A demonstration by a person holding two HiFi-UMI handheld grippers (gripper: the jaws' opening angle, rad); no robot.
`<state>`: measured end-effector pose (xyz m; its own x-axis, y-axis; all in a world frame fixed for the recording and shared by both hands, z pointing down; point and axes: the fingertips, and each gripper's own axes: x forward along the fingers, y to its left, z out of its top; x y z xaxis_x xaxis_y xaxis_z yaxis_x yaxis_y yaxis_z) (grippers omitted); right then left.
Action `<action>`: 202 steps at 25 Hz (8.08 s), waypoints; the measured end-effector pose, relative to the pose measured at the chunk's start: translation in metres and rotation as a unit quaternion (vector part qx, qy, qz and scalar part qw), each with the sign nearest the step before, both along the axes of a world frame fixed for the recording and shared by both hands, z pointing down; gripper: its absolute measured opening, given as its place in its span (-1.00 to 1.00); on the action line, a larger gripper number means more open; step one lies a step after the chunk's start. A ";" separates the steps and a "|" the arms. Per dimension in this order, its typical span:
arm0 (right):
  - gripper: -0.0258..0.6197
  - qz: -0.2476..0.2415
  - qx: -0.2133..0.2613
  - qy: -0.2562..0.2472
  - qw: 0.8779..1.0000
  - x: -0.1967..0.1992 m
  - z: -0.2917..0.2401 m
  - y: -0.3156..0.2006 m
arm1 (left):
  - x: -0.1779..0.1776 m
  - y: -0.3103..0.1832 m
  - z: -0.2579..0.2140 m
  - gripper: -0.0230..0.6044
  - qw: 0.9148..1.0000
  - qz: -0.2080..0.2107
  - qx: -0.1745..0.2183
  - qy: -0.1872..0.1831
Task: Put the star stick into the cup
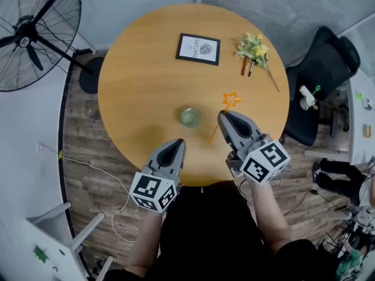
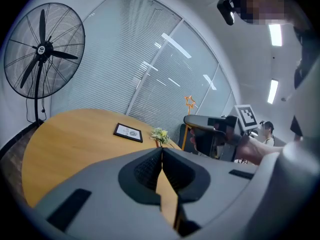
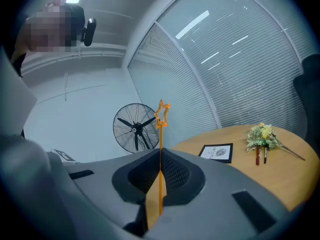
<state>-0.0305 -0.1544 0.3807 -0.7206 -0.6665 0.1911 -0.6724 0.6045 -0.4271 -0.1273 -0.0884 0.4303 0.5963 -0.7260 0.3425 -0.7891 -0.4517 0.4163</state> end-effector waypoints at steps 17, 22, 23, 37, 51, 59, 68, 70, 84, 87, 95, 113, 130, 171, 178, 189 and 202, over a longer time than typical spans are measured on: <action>-0.88 -0.035 -0.034 -0.016 0.999 -0.041 0.037 -0.047 | -0.007 -0.016 0.023 -0.93 0.999 -0.010 -0.034 -0.007; -0.88 -0.038 -0.040 -0.019 0.998 -0.044 0.046 -0.059 | -0.011 -0.020 0.026 -0.93 0.999 -0.019 -0.041 -0.009; -0.88 -0.037 -0.040 -0.020 0.998 -0.045 0.046 -0.061 | -0.011 -0.020 0.026 -0.93 0.999 -0.020 -0.041 -0.009; -0.88 -0.036 -0.053 -0.012 0.998 -0.048 0.074 -0.080 | -0.013 -0.022 0.036 -0.93 0.998 -0.022 -0.057 -0.011; -0.88 -0.034 -0.075 0.002 0.997 -0.048 0.100 -0.076 | -0.003 -0.021 0.040 -0.93 0.998 -0.012 -0.061 -0.009; -0.88 -0.038 -0.094 0.013 0.995 -0.049 0.114 -0.066 | -0.006 -0.020 0.043 -0.93 0.998 -0.016 -0.064 -0.010; -0.85 -0.047 -0.112 0.026 0.992 -0.051 0.132 -0.053 | -0.003 -0.019 0.045 -0.93 0.998 -0.014 -0.064 -0.018; -0.84 -0.047 -0.116 0.028 0.992 -0.050 0.135 -0.051 | -0.002 -0.018 0.045 -0.93 0.998 -0.013 -0.064 -0.017; -0.82 -0.050 -0.134 0.044 0.989 -0.044 0.154 -0.042 | 0.001 -0.018 0.046 -0.93 0.998 -0.013 -0.064 -0.016; -0.82 -0.050 -0.138 0.044 0.988 -0.044 0.158 -0.041 | 0.001 -0.018 0.046 -0.93 0.998 -0.013 -0.064 -0.015; -0.82 -0.046 -0.143 0.043 0.988 -0.039 0.161 -0.043 | 0.001 -0.018 0.045 -0.93 0.998 -0.014 -0.063 -0.015; -0.80 -0.035 -0.165 0.048 0.985 -0.032 0.171 -0.044 | 0.001 -0.017 0.044 -0.93 0.998 -0.015 -0.062 -0.016; -0.70 -0.037 -0.169 0.045 0.984 -0.028 0.171 -0.040 | 0.003 -0.015 0.043 -0.93 0.998 -0.015 -0.061 -0.016; -0.61 -0.007 -0.116 0.046 0.992 0.007 0.110 0.018 | 0.014 0.013 0.010 -0.93 1.000 0.013 -0.006 -0.005; -0.63 -0.018 -0.102 0.044 0.994 0.022 0.096 0.039 | 0.031 0.020 0.004 -0.93 1.000 0.009 -0.003 -0.016; -0.70 -0.059 -0.075 0.033 0.995 0.063 0.071 0.091 | 0.097 0.064 -0.014 -0.93 1.000 -0.009 -0.006 -0.011; -0.78 -0.101 -0.020 0.023 0.994 0.115 0.032 0.169 | 0.144 0.139 -0.029 -0.93 0.998 -0.068 0.012 -0.012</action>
